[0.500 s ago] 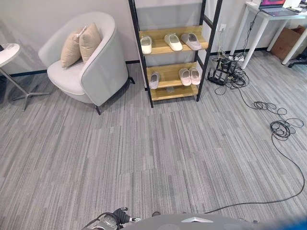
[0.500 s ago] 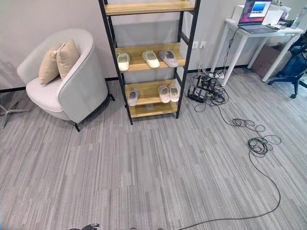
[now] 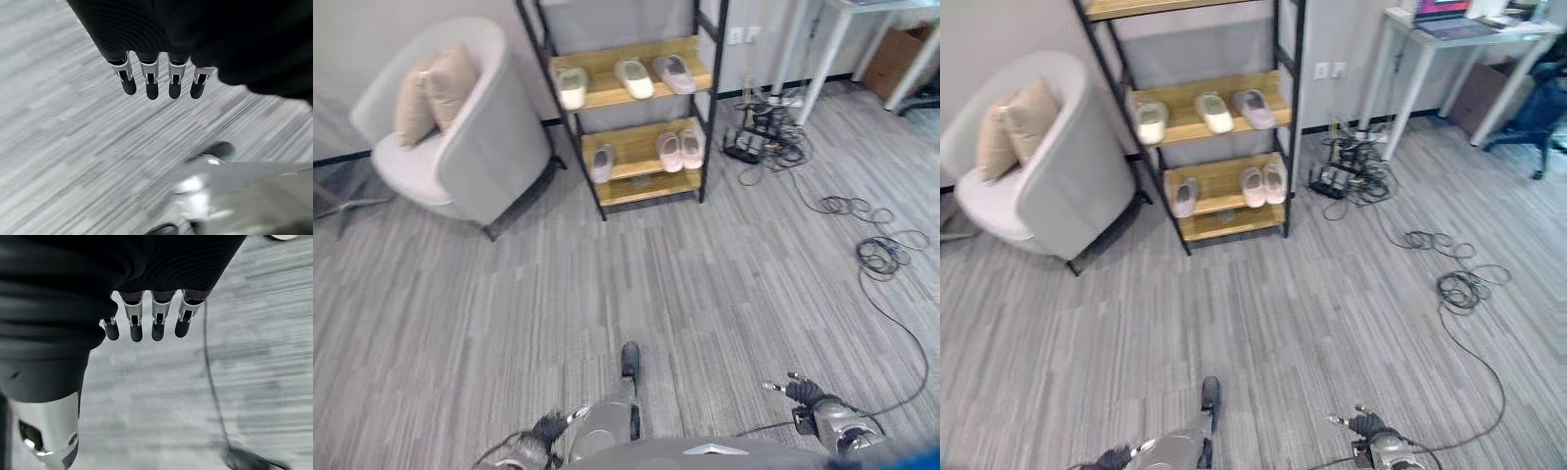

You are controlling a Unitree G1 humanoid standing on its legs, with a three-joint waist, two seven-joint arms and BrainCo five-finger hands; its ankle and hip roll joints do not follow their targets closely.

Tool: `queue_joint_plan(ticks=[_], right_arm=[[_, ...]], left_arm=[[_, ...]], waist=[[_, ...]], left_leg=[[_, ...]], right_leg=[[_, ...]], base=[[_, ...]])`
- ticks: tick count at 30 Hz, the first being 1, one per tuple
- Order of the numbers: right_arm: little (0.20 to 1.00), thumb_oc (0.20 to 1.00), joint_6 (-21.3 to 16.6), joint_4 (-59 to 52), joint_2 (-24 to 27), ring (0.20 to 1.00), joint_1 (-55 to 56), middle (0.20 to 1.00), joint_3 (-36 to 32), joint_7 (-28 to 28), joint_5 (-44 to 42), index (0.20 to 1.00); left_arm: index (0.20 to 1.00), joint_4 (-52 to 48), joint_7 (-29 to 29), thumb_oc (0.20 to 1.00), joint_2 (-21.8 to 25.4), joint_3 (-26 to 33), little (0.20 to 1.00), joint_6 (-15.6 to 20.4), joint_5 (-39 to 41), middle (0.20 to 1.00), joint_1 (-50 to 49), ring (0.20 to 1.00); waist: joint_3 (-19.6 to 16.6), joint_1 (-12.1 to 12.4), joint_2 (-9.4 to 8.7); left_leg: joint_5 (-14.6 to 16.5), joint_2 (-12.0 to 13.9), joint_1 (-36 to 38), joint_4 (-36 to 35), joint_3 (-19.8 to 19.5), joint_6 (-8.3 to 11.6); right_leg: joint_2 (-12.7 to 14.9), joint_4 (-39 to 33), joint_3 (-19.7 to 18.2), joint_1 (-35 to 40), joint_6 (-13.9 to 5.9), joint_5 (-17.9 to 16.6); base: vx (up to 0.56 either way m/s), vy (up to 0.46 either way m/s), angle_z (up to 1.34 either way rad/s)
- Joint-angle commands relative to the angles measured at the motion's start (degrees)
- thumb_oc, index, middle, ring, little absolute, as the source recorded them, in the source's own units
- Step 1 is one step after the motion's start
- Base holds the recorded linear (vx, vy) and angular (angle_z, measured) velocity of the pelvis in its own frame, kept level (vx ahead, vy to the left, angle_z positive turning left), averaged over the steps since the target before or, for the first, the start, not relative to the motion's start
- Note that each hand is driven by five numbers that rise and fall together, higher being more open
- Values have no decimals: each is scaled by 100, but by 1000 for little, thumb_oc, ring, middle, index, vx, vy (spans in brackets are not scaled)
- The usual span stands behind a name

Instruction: Arrange the slippers neatly on the shoe rack.

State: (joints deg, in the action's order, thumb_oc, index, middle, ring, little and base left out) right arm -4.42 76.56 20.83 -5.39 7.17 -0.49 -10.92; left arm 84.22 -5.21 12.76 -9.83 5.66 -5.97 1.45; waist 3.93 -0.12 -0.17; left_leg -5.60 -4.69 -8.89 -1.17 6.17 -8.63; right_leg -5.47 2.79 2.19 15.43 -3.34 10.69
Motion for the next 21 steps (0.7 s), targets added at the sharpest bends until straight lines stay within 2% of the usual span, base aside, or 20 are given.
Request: queue_joint_plan(ticks=[1,2,4,5,7,9,10,11,13,14,16,17,18,21], right_arm=[[1000,1000,-6,-244,-152,1000,437,1000,156,9,127,1000],[1000,1000,17,-258,-178,1000,451,1000,176,22,184,1000],[1000,1000,29,-305,-221,1000,419,1000,194,28,274,1000],[1000,1000,54,-315,-225,1000,413,1000,164,19,206,1000],[1000,1000,40,-351,-250,1000,434,1000,131,5,167,1000],[1000,1000,13,-385,-243,1000,486,1000,91,-9,130,1000],[1000,1000,14,-405,-221,1000,484,1000,82,-12,131,1000],[1000,1000,22,-446,-193,1000,496,1000,88,-29,190,1000],[1000,1000,36,-334,-105,1000,565,1000,-61,-53,150,1000],[1000,1000,55,-182,-82,1000,713,1000,-209,-27,5,1000],[1000,1000,50,-99,-41,1000,815,1000,-275,-49,-31,1000],[1000,1000,43,-72,-9,1000,829,1000,-305,-60,-47,1000],[1000,1000,34,-3,72,1000,865,1000,-318,-55,-103,1000],[1000,1000,-66,-293,180,1000,696,1000,-152,-130,-3,1000]], left_arm=[[1000,-284,-7,1000,282,-256,1000,92,99,1000,278,1000],[1000,-306,8,1000,302,-262,1000,91,93,1000,285,1000],[1000,-412,-29,1000,376,-324,1000,98,81,1000,399,1000],[1000,-550,-61,1000,438,-382,1000,82,155,1000,549,1000],[1000,-511,-42,1000,419,-402,1000,84,158,1000,600,1000],[1000,-470,-33,1000,413,-401,1000,90,149,1000,586,1000],[1000,-465,-26,1000,414,-402,1000,94,169,1000,588,1000],[1000,-436,-5,1000,378,-430,1000,108,118,1000,568,1000],[1000,-354,22,1000,321,-453,1000,108,15,1000,528,1000],[1000,-292,48,1000,263,-426,1000,114,32,1000,453,1000],[1000,-284,81,1000,250,-410,1000,130,49,1000,404,1000],[1000,-273,76,1000,218,-416,1000,136,22,1000,346,1000],[1000,-206,98,1000,145,-342,1000,129,116,1000,226,1000],[1000,-253,82,1000,73,-326,1000,142,267,1000,231,1000]], waist=[[-212,80,-307],[-208,76,-335],[-120,37,-391],[76,-59,-264],[125,-125,-182],[148,-194,-123],[190,-232,-100],[226,-308,-98],[221,-381,-98],[188,-469,-81],[128,-505,-107],[64,-482,-133],[-149,-392,-124],[-143,-261,-173]], left_leg=[[96,508,72,245,-300,964],[179,469,117,266,-288,897],[459,320,279,392,-302,686],[607,304,515,406,-390,514],[723,319,718,356,-383,474],[867,304,998,276,-447,489],[908,280,1075,280,-498,496],[1002,224,1227,274,-587,523],[1098,232,1394,203,-623,577],[1145,265,1557,139,-672,634],[1214,257,1608,170,-792,690],[1267,251,1600,228,-797,705],[1196,355,1614,298,-870,852],[980,467,1292,972,-1013,1148]], right_leg=[[1021,635,-303,-700,-386,-481],[1064,898,-319,-816,-461,-603],[1242,1941,-260,-1301,-737,-1361],[1271,3161,-245,-1882,-726,-2027],[1506,3324,-42,-2193,-651,-1913],[1677,2961,212,-2409,-507,-1650],[1649,2718,239,-2491,-473,-1545],[1558,1997,185,-2559,-490,-1430],[1470,1290,159,-2502,-533,-1405],[1295,977,128,-2645,-607,-1491],[1201,647,45,-2492,-622,-1391],[1171,490,-3,-2324,-570,-1321],[1020,226,4,-2012,-422,-1172],[934,86,209,-1747,-242,-955]], base=[[234,214,16],[265,270,11],[302,315,27],[304,309,74],[278,205,94],[283,72,35],[336,1,-35],[303,-39,-7],[315,-107,53],[329,-170,81],[240,-185,72],[315,-361,2],[340,-434,-20],[119,-271,-11]])
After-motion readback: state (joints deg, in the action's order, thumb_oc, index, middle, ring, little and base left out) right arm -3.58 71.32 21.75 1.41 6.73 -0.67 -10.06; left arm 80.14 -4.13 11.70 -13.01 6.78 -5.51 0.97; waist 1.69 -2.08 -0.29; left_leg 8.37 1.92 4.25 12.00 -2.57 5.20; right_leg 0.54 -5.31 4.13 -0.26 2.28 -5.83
